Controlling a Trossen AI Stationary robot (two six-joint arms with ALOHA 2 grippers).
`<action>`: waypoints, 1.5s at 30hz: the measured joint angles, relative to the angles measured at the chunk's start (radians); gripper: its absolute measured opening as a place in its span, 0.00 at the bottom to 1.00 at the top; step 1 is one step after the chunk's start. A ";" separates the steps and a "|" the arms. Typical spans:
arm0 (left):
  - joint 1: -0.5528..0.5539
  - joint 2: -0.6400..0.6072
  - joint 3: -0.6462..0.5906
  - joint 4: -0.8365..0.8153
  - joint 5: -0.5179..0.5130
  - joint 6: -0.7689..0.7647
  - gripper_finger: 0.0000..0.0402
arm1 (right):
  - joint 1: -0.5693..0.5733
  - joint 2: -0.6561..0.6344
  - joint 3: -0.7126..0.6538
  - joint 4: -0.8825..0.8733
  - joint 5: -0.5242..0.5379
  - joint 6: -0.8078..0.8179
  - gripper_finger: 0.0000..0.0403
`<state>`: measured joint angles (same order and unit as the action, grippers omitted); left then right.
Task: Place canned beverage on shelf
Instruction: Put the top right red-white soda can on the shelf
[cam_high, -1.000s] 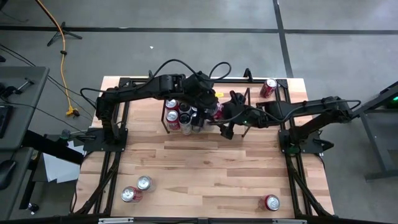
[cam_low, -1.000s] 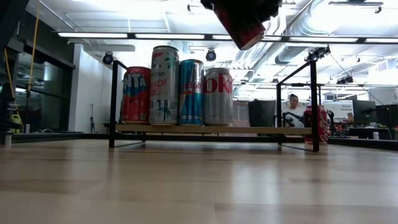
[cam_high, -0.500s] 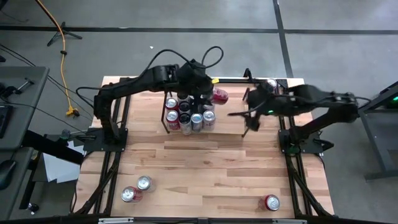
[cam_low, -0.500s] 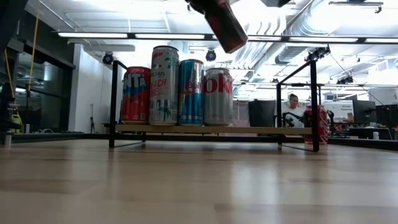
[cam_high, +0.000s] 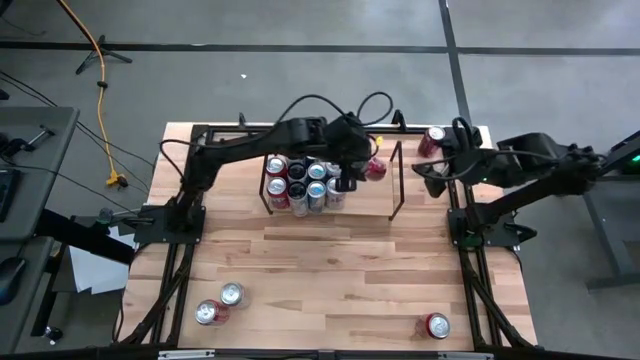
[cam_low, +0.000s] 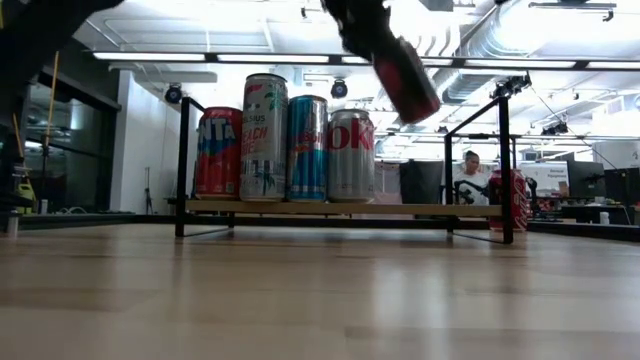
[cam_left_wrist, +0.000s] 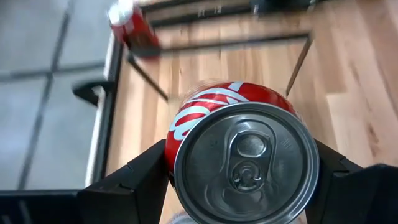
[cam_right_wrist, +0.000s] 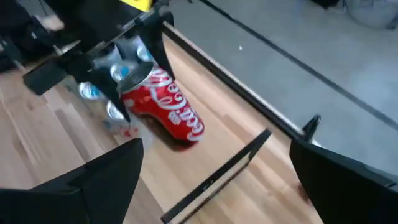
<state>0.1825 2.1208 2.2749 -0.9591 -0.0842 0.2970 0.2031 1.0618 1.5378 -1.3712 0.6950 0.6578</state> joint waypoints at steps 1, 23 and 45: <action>0.004 0.015 0.000 -0.012 0.003 -0.012 0.56 | 0.002 -0.003 -0.019 0.000 -0.006 0.019 0.97; 0.032 0.113 0.000 -0.141 0.053 -0.078 0.60 | 0.023 0.005 -0.317 0.282 -0.057 0.077 0.97; 0.009 0.158 -0.006 -0.117 0.073 -0.079 0.62 | 0.023 0.005 -0.317 0.298 -0.056 0.102 0.97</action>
<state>0.1917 2.2791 2.2688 -1.0764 -0.0109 0.2184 0.2256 1.0664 1.2213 -1.0737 0.6391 0.7601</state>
